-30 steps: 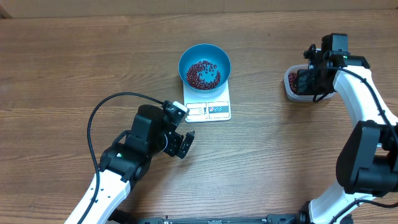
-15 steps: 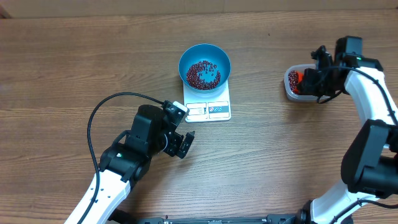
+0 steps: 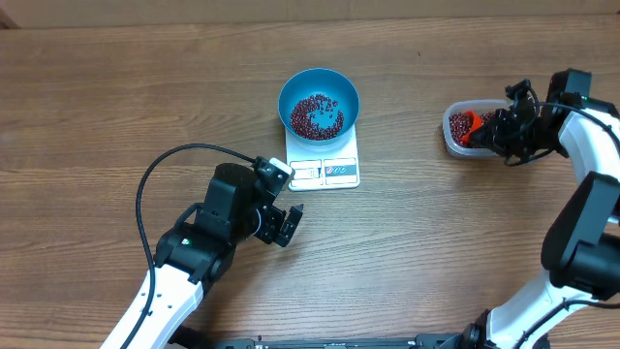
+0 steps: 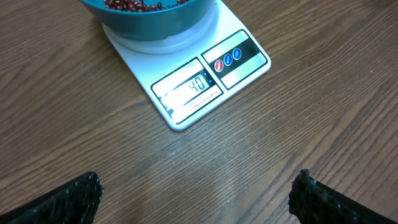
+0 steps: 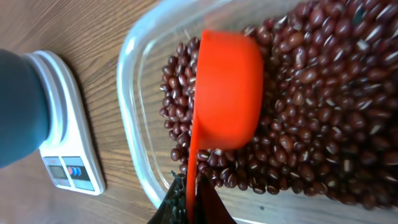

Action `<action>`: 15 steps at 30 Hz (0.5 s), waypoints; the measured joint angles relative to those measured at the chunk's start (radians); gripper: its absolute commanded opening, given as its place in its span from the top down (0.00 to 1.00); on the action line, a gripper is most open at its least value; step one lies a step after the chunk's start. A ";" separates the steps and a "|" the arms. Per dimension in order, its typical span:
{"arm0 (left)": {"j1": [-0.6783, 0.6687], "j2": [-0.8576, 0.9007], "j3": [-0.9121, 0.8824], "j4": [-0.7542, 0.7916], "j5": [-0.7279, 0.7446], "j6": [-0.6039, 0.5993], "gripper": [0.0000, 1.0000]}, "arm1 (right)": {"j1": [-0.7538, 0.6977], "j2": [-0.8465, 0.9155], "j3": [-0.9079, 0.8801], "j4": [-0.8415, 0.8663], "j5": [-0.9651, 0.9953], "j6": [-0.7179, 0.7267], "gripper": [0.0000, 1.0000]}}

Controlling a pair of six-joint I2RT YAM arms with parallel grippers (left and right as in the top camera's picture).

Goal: Scoop item into bowl and weigh 150g on scale
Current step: 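Dip the scoop into the beans again with the right gripper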

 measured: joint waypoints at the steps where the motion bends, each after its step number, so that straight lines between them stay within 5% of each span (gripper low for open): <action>1: 0.000 0.000 0.000 0.000 0.000 0.000 0.00 | -0.002 0.003 0.000 -0.004 -0.011 0.000 0.96; 15: 0.000 0.000 0.000 0.000 0.000 0.000 0.01 | -0.036 0.021 -0.001 -0.002 -0.137 0.004 0.96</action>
